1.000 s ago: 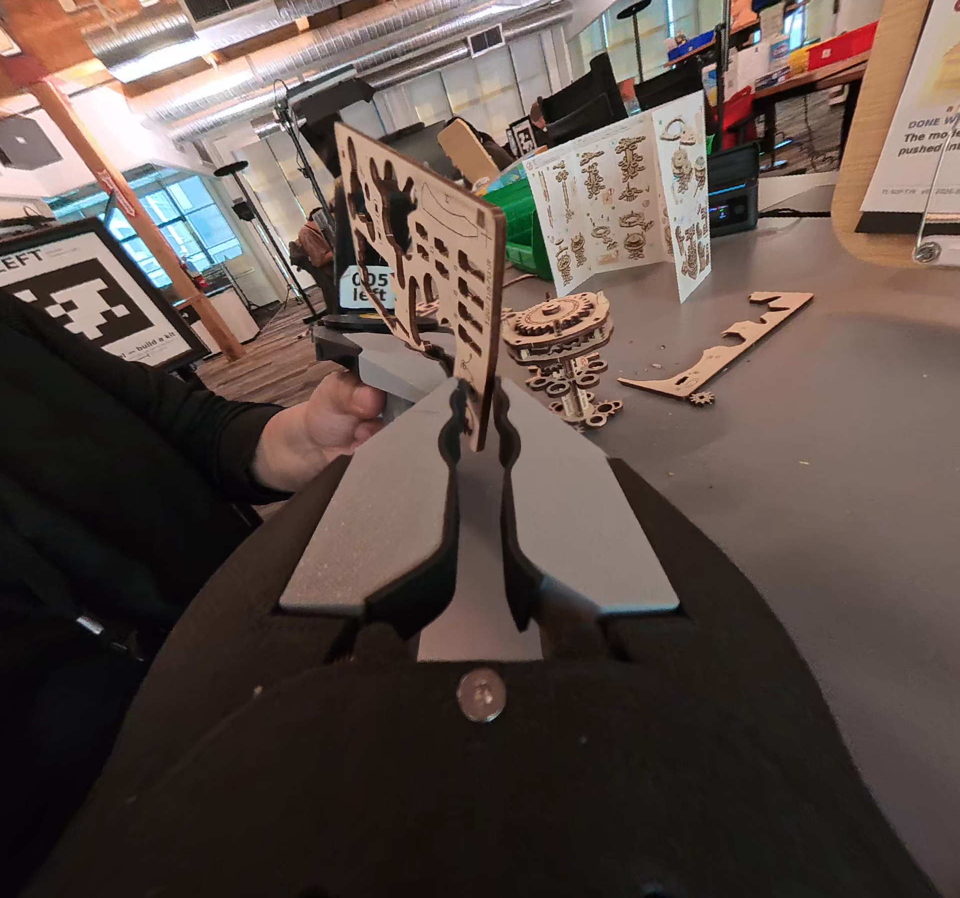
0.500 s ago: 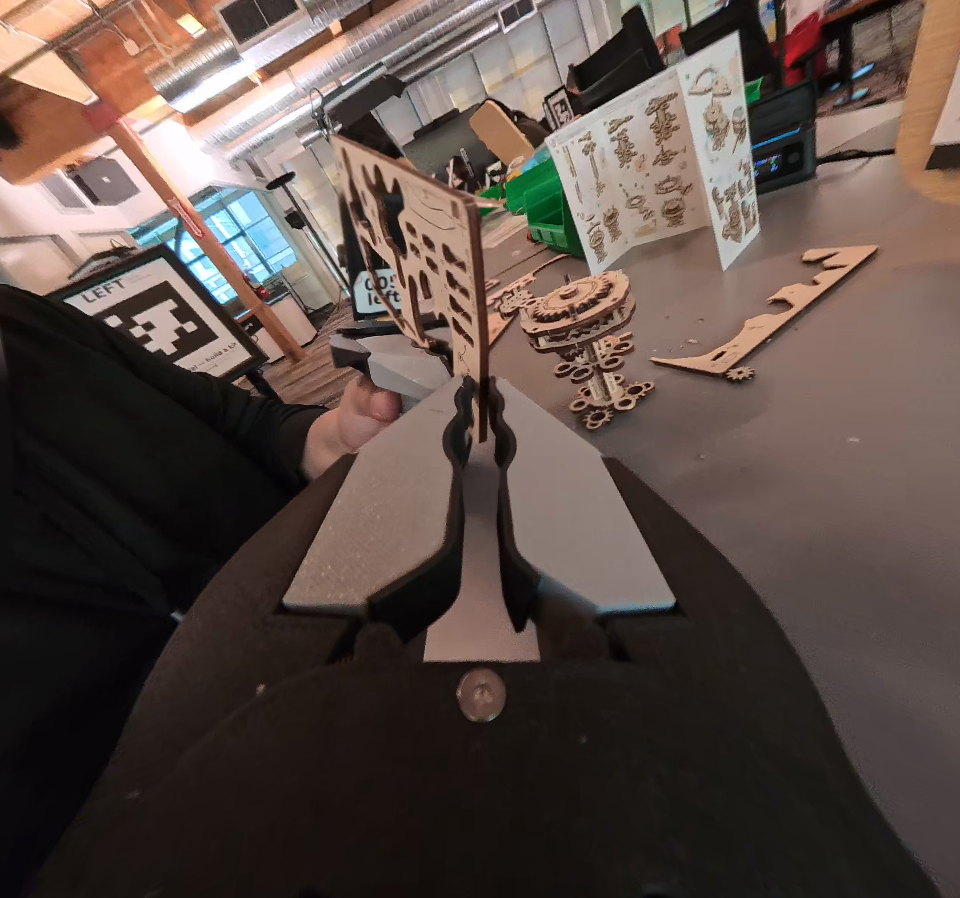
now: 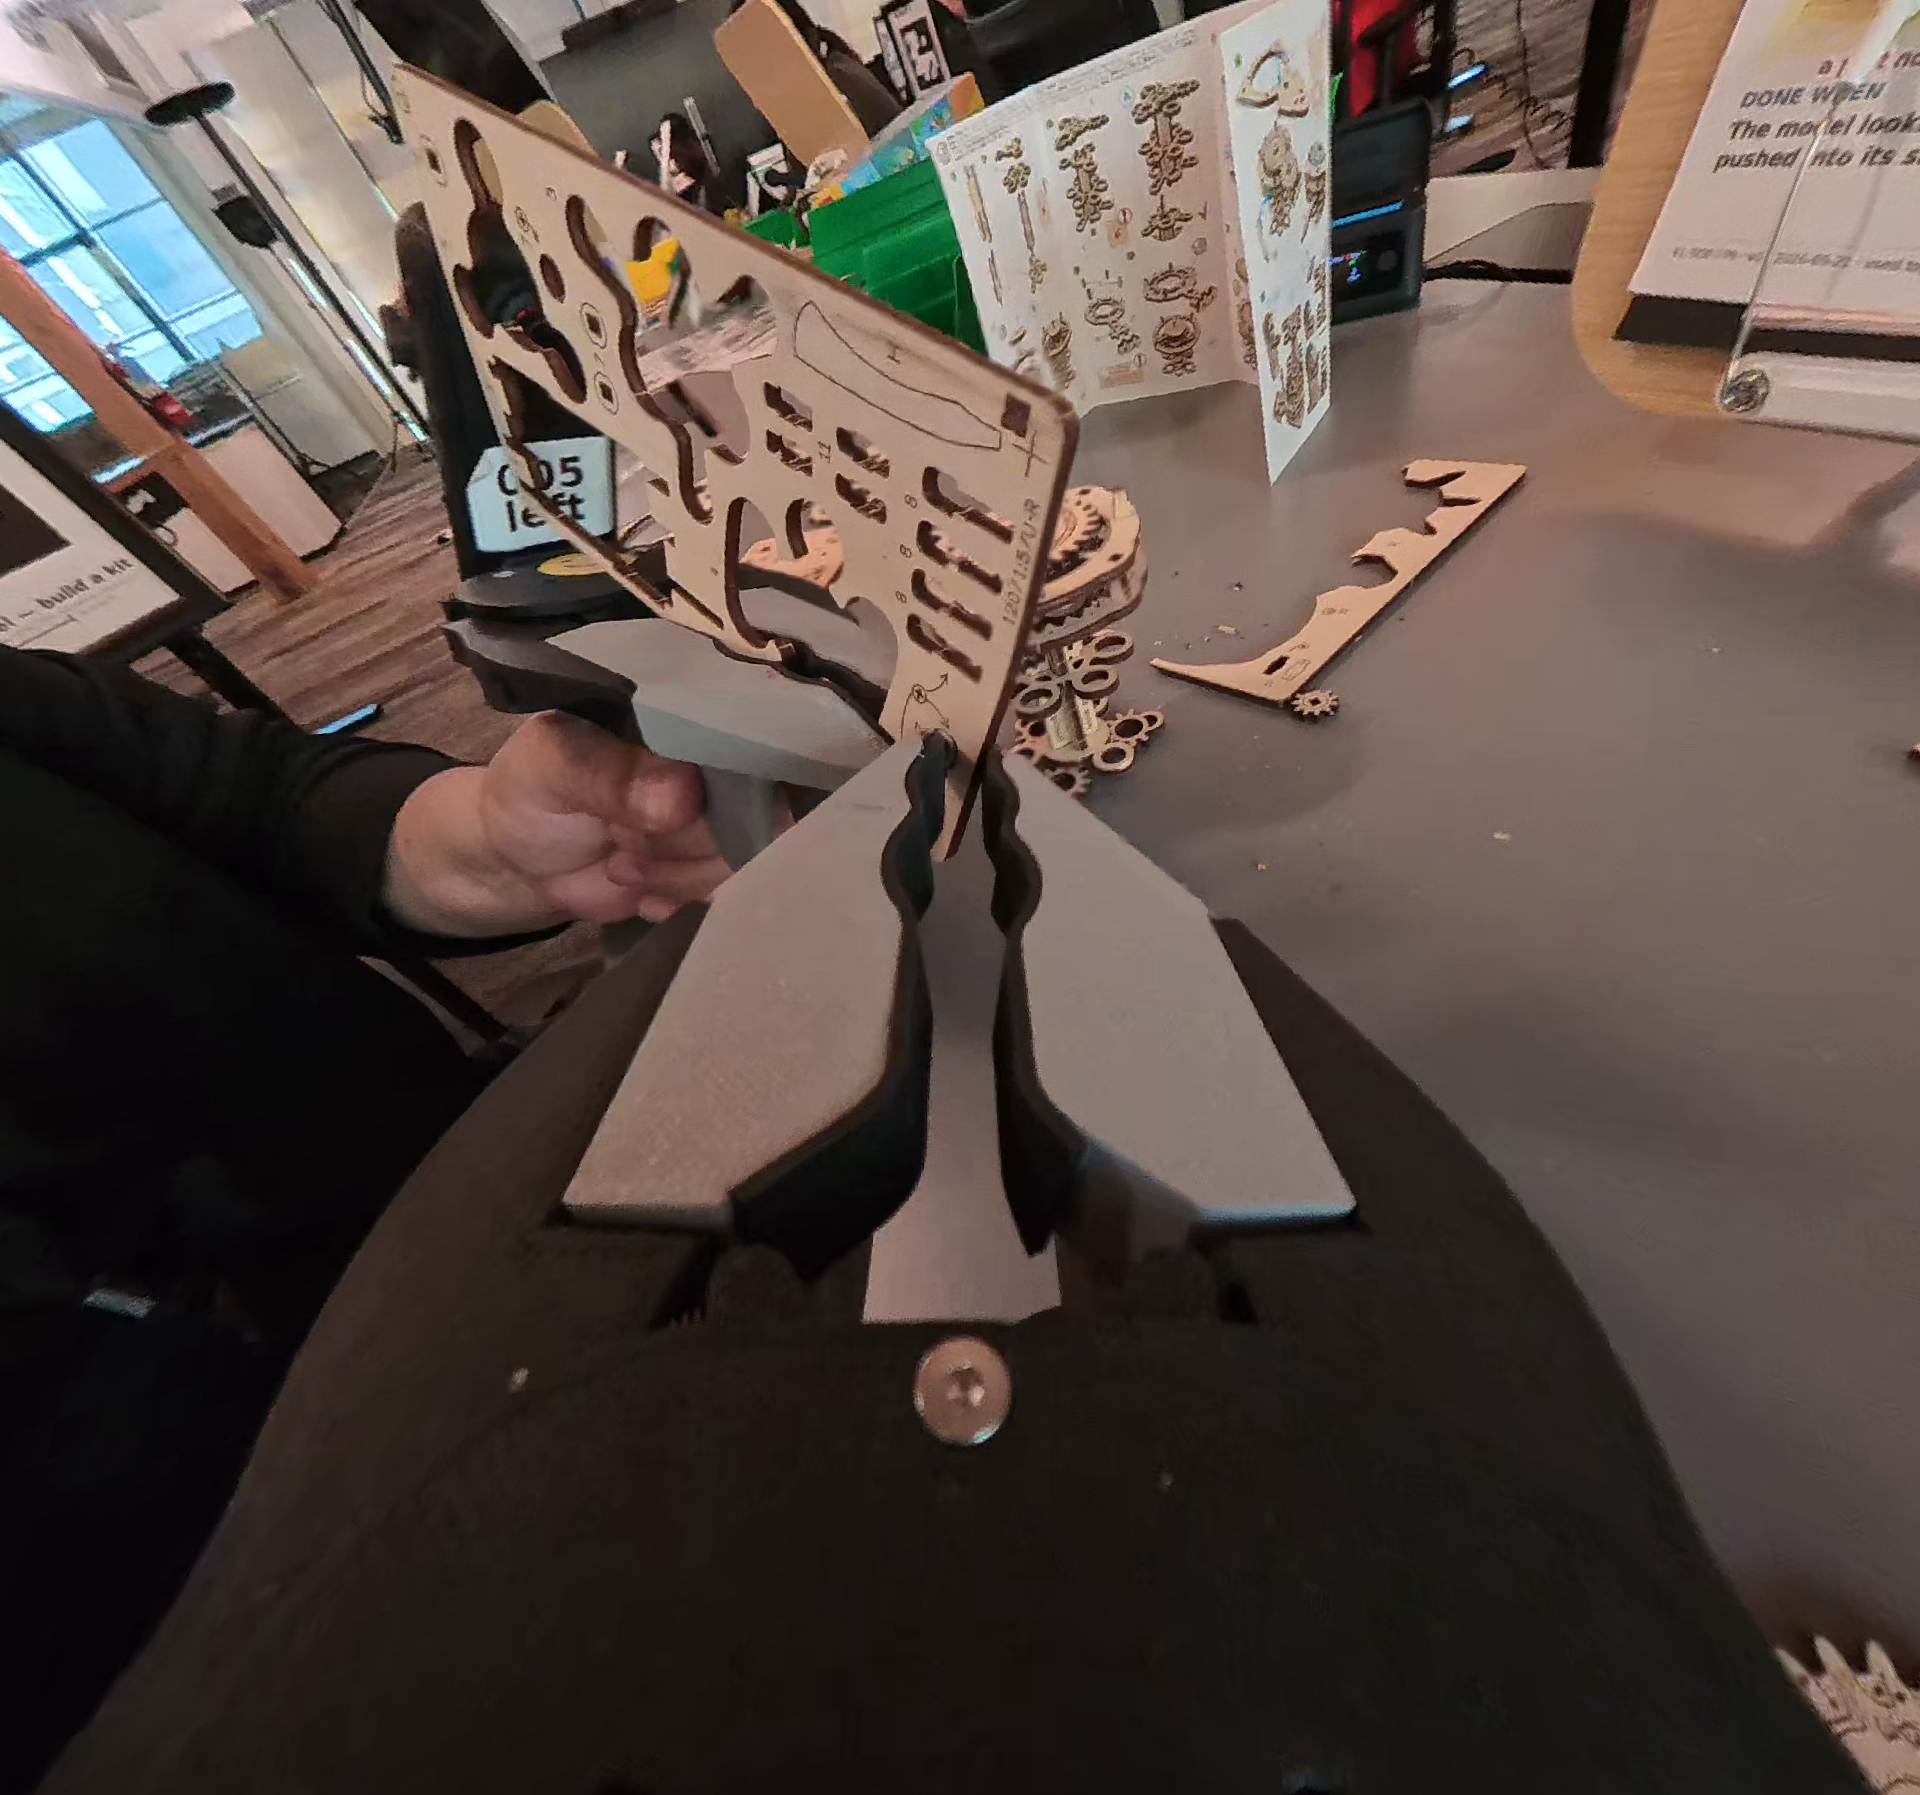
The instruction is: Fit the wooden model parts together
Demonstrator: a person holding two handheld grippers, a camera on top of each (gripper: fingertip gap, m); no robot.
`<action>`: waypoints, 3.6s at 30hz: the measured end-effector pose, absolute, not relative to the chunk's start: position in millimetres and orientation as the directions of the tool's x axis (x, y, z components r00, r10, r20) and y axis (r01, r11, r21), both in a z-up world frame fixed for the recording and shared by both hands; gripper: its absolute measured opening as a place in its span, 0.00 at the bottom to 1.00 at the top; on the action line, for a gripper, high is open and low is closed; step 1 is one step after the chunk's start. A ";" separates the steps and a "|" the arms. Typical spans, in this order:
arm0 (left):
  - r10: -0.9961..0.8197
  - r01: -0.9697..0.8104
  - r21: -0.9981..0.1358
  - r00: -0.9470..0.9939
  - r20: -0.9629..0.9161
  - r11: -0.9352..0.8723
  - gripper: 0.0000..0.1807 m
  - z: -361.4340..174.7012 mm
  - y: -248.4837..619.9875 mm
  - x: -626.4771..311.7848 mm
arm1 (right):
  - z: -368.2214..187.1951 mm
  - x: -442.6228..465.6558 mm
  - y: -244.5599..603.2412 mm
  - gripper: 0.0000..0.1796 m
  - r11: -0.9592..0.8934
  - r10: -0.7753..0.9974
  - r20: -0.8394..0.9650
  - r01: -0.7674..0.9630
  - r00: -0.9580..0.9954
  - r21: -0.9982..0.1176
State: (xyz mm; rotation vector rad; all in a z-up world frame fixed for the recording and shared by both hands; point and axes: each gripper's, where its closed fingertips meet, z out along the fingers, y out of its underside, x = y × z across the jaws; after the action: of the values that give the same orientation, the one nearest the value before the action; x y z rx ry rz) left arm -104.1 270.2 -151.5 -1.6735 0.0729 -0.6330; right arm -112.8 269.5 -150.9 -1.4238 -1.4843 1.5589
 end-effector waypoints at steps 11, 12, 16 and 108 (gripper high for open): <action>-0.325 0.324 -0.925 0.868 0.375 -0.200 0.00 -152.2 275.2 -118.6 | -154.0 -127.0 275.4 0.02 -0.133 0.962 -0.195 0.292 -0.194 -0.947; -0.322 0.331 -0.923 0.867 0.380 -0.199 0.00 -152.2 275.8 -120.2 | -153.4 -128.6 275.5 0.02 -0.149 0.957 -0.212 0.289 -0.199 -0.945; -0.316 0.312 -0.935 0.881 0.351 -0.168 0.00 -149.1 275.7 -122.7 | -148.3 -130.8 274.9 0.03 -0.334 0.886 -0.398 0.267 -0.237 -0.904; -0.361 0.426 -0.896 0.822 0.440 -0.121 0.00 -139.2 272.3 -128.2 | -136.7 -138.6 271.8 0.01 -0.379 0.860 -0.432 0.225 -0.274 -0.898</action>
State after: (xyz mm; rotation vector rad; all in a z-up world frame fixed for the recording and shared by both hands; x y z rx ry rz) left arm -128.2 272.3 -139.2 -1.5538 -0.0535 -0.6716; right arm -138.6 271.8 -136.7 -1.4853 -1.3480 1.6987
